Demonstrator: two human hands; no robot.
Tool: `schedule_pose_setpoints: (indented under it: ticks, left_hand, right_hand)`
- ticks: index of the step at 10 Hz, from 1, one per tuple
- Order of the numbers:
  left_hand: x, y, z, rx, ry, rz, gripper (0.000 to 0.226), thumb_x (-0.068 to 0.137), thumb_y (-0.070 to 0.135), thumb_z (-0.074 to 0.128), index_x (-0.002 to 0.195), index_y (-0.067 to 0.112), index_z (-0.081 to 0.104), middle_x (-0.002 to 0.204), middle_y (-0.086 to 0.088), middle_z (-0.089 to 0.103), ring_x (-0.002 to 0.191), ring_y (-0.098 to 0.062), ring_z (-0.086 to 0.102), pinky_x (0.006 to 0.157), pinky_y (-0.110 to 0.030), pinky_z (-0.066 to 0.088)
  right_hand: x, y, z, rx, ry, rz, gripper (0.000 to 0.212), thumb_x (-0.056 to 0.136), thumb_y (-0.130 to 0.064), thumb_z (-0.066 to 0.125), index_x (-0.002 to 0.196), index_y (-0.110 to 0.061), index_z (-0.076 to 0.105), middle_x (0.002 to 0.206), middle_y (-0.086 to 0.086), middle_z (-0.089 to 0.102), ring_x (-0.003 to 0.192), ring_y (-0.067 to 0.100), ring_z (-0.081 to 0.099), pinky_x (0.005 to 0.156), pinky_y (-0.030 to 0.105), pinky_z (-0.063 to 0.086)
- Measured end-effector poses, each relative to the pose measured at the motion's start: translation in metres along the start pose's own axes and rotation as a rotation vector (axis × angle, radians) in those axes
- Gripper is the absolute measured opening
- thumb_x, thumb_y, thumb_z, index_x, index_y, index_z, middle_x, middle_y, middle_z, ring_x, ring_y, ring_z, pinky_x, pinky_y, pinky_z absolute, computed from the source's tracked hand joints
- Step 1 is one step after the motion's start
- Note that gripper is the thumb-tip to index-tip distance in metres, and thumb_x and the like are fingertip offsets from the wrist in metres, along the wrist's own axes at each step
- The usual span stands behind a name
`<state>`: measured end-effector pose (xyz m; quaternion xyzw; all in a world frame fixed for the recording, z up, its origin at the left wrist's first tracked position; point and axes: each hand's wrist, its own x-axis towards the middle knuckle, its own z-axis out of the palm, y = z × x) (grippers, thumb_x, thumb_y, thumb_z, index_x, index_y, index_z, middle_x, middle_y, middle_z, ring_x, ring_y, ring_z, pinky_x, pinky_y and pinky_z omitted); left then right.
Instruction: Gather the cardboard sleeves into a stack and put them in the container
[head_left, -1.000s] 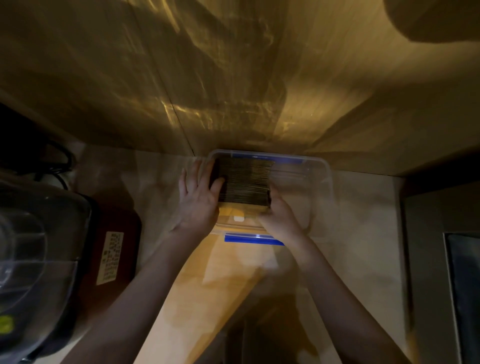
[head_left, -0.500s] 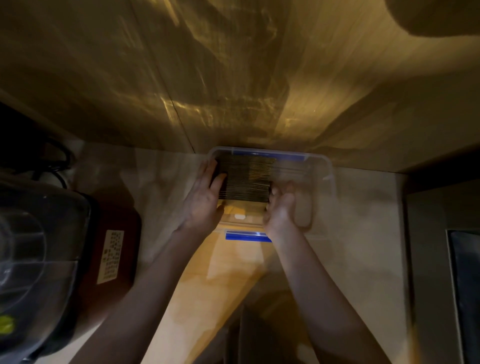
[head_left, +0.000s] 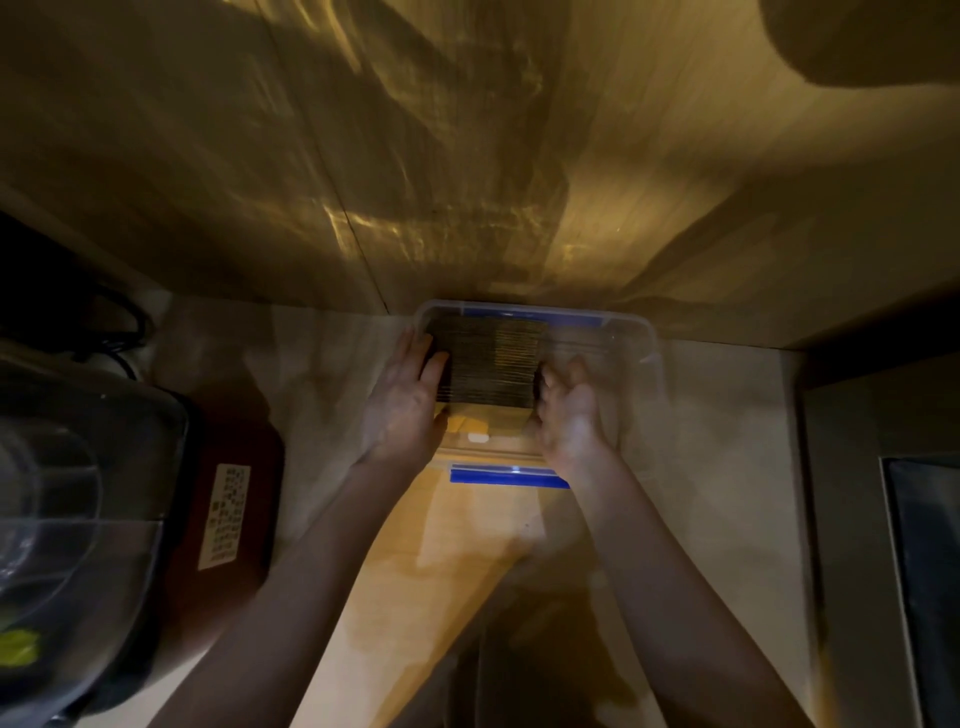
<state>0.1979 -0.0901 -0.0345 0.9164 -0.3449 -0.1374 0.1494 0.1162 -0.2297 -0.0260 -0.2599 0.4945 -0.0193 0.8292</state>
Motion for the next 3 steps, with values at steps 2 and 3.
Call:
schedule_pose_setpoints:
  ticks: [2,3]
  left_hand:
    - [0.000,0.008,-0.019,0.120,-0.061,0.034,0.065,0.075,0.030,0.065,0.132,0.016,0.038,0.155,-0.007,0.017,0.144,-0.027,0.003,0.116,-0.043,0.009]
    - [0.005,0.022,-0.045,0.007,-0.014,0.007,0.051,0.078,0.036,0.061,0.123,0.015,0.050,0.145,-0.008,0.038,0.138,-0.027,0.025,0.107,-0.041,0.028]
  right_hand:
    - [-0.053,-0.040,-0.006,-0.289,0.053,-0.322,0.032,0.091,-0.029,0.046,0.117,-0.011,0.052,0.107,0.000,0.062,0.094,0.010,0.059,0.095,0.030,0.042]
    - [-0.108,-0.089,-0.006,-0.235,-0.063,-0.571,0.026,0.083,-0.023,0.055,0.106,-0.014,0.060,0.078,-0.008,0.070,0.069,0.002,0.068,0.072,0.018,0.051]
